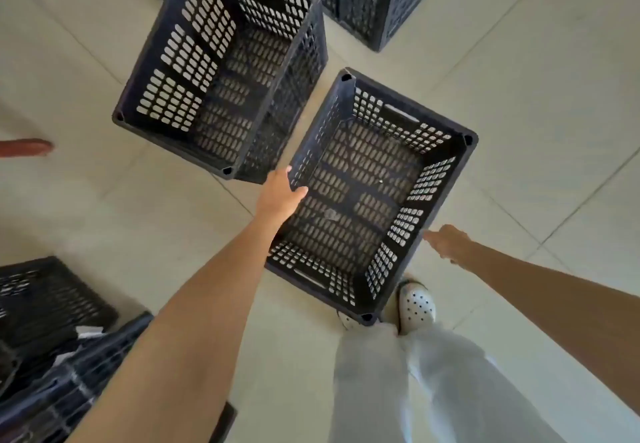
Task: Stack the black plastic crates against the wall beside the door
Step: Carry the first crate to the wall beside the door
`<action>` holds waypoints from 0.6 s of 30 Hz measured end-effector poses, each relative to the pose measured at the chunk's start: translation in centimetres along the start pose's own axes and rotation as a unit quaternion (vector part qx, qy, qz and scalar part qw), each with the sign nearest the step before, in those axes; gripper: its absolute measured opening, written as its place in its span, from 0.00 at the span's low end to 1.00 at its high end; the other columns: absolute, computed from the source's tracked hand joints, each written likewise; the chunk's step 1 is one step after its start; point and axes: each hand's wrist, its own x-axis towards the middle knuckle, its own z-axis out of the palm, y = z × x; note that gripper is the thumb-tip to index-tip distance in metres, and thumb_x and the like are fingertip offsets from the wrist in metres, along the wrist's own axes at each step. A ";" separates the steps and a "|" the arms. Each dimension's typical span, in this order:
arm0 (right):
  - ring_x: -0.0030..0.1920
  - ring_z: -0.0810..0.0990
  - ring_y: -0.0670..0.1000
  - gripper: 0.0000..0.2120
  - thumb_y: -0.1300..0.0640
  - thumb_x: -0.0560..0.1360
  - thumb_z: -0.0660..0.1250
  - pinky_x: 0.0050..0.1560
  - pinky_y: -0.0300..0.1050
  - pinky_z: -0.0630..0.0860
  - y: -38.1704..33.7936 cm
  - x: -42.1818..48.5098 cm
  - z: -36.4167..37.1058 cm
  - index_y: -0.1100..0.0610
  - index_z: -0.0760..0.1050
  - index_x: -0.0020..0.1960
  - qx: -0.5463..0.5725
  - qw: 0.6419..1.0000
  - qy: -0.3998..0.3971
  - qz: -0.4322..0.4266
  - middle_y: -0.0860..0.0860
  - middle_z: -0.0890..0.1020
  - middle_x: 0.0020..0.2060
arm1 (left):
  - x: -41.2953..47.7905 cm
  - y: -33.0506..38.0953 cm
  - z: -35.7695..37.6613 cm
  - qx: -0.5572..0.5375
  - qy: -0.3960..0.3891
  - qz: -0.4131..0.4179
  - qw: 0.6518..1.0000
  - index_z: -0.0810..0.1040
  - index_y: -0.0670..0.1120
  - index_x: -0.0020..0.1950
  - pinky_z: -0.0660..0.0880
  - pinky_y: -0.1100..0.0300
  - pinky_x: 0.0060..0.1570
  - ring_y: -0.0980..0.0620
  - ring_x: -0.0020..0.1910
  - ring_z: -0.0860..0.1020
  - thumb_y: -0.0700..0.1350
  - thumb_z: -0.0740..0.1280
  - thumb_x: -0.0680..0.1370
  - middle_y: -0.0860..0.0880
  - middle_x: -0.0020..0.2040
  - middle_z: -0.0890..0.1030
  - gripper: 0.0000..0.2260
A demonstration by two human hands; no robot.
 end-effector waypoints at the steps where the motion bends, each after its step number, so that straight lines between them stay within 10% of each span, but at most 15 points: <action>1: 0.34 0.71 0.53 0.19 0.47 0.81 0.58 0.33 0.42 0.64 0.1 0.6 1.1 0.62 0.69 0.41 0.017 1.000 -0.007 0.002 0.55 0.72 0.38 | 1.0 -0.4 0.6 0.007 0.005 0.002 1.000 0.60 0.44 0.77 0.67 0.48 0.67 0.43 0.71 0.68 0.50 0.67 0.78 0.43 0.74 0.64 0.30; 5: 0.59 0.75 0.61 0.30 0.44 0.80 0.57 0.50 0.47 0.72 -0.1 4.4 4.7 0.66 0.63 0.71 0.122 0.992 0.025 0.020 0.61 0.74 0.63 | 5.5 -2.1 2.7 0.000 -0.014 -0.029 0.999 0.52 0.43 0.79 0.60 0.48 0.72 0.42 0.76 0.60 0.52 0.68 0.77 0.43 0.78 0.57 0.37; 18: 0.61 0.75 0.60 0.31 0.46 0.79 0.60 0.49 0.48 0.73 0.9 3.0 0.4 0.66 0.59 0.73 0.241 0.964 0.094 0.060 0.60 0.74 0.63 | 4.0 2.5 2.2 -0.118 0.122 -0.080 0.982 0.72 0.41 0.68 0.70 0.58 0.46 0.45 0.60 0.77 0.58 0.72 0.72 0.43 0.63 0.78 0.31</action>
